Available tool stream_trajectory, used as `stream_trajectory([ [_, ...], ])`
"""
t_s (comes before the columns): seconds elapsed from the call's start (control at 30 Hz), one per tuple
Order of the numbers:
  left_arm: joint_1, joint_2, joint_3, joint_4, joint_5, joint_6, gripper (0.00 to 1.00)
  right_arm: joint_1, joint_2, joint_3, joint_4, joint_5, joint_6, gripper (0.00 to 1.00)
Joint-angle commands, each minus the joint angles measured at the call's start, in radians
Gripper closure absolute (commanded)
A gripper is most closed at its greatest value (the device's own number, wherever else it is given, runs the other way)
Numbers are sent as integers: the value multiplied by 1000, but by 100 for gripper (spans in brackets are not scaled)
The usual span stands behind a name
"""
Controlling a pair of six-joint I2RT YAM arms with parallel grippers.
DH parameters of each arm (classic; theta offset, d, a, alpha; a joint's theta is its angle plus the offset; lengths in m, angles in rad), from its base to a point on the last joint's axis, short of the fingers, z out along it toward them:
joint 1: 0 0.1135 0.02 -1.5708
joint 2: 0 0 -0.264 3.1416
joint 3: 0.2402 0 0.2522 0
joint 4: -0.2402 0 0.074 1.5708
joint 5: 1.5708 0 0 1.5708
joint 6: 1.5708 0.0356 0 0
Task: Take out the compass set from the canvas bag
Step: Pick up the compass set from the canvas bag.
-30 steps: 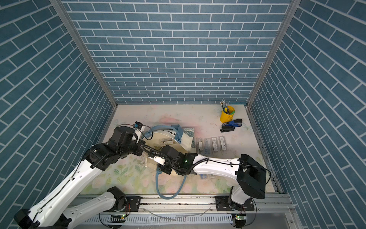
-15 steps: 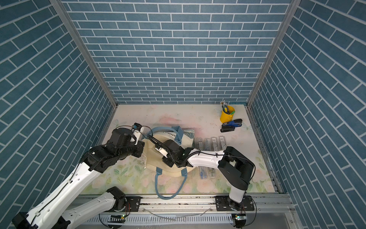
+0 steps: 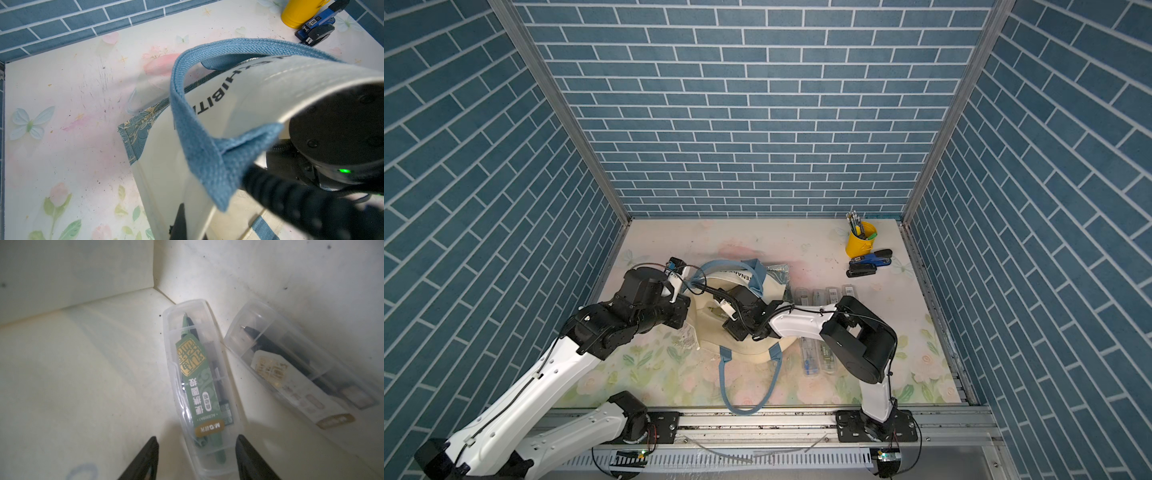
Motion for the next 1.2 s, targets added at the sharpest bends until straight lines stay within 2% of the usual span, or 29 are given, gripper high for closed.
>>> stream_trajectory([
  [0.0,-1,-6,-12,61,30,16,100,-19,53,66,5,7,26,30],
  [0.2,-1,-3,-9,62,31,20,100,-42,150,117,-14,-23,40,31],
  [0.53,-2,-8,-23,71,24,16,100,-33,137,129,-73,-67,58,53],
  [0.8,-1,2,-27,76,14,19,100,-31,83,108,-281,64,181,59],
  [1.0,1,16,-21,82,14,21,100,-30,19,89,-347,68,293,65],
  [1.17,2,9,-24,78,8,18,100,-27,6,87,-375,66,334,67],
])
